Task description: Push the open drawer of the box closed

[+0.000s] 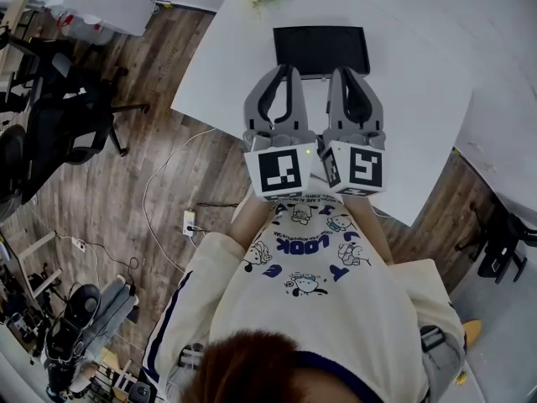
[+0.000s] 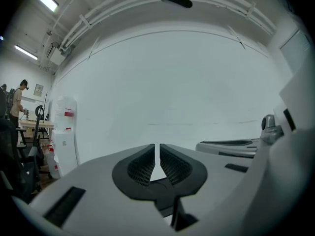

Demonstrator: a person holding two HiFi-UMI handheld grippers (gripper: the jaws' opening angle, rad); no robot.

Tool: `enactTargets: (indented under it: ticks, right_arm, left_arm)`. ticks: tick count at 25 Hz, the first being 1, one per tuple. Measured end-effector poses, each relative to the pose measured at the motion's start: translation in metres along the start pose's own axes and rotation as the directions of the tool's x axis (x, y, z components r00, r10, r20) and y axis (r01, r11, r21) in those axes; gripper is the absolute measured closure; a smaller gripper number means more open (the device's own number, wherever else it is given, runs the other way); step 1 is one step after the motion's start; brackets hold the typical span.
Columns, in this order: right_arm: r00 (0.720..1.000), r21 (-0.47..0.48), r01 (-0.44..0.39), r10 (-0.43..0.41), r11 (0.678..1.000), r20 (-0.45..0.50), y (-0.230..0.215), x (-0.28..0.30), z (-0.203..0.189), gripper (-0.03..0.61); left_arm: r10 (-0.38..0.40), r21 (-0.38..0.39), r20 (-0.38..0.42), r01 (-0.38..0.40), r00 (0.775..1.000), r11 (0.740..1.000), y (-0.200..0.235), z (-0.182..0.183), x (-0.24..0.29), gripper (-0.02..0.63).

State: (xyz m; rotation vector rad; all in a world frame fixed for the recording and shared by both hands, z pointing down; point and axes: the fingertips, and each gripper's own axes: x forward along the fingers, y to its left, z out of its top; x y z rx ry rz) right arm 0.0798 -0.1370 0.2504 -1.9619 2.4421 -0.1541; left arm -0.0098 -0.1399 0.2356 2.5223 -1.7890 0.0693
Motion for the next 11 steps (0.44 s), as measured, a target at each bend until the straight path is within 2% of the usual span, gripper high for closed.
enactTargets:
  ticks: [11]
  right_arm:
    - [1.0, 0.001, -0.001, 0.001, 1.0, -0.002, -0.0036, 0.002, -0.0006, 0.532]
  left_arm:
    - [0.002, 0.005, 0.004, -0.002, 1.0, 1.0, -0.0013, 0.001, 0.003, 0.574]
